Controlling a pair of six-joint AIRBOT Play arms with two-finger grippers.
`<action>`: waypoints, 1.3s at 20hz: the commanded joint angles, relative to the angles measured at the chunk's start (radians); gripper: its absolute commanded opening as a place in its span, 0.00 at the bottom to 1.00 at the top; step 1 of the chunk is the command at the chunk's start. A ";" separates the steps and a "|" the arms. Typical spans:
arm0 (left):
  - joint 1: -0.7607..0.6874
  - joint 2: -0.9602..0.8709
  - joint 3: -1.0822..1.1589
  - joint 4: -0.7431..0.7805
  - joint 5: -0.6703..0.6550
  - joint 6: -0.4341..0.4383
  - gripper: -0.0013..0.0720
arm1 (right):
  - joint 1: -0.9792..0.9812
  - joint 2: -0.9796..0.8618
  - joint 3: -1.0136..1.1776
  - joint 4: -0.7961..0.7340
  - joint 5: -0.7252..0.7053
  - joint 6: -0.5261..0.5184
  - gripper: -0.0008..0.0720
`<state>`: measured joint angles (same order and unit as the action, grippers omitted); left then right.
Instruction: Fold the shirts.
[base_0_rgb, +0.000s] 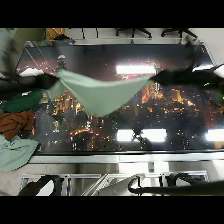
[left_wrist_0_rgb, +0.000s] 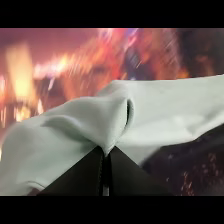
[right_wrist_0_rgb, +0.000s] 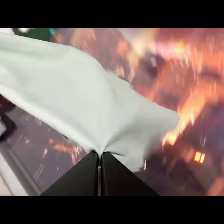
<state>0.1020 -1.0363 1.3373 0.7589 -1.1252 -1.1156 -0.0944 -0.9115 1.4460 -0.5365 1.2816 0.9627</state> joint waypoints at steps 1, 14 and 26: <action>-0.032 0.224 0.222 0.001 -0.060 -0.016 0.03 | -0.014 0.126 0.241 0.005 0.035 -0.021 0.03; -0.115 0.026 0.128 0.164 0.022 -0.008 0.03 | -0.015 0.004 0.100 -0.126 -0.002 -0.025 0.03; -0.083 -0.700 0.429 0.158 -0.291 -0.198 0.98 | -0.028 -0.507 0.020 -0.131 -0.156 -0.049 0.85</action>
<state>-0.0177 -1.6733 1.6760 0.9165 -1.2072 -1.2217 -0.0925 -1.3937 1.4433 -0.6289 1.1103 0.8955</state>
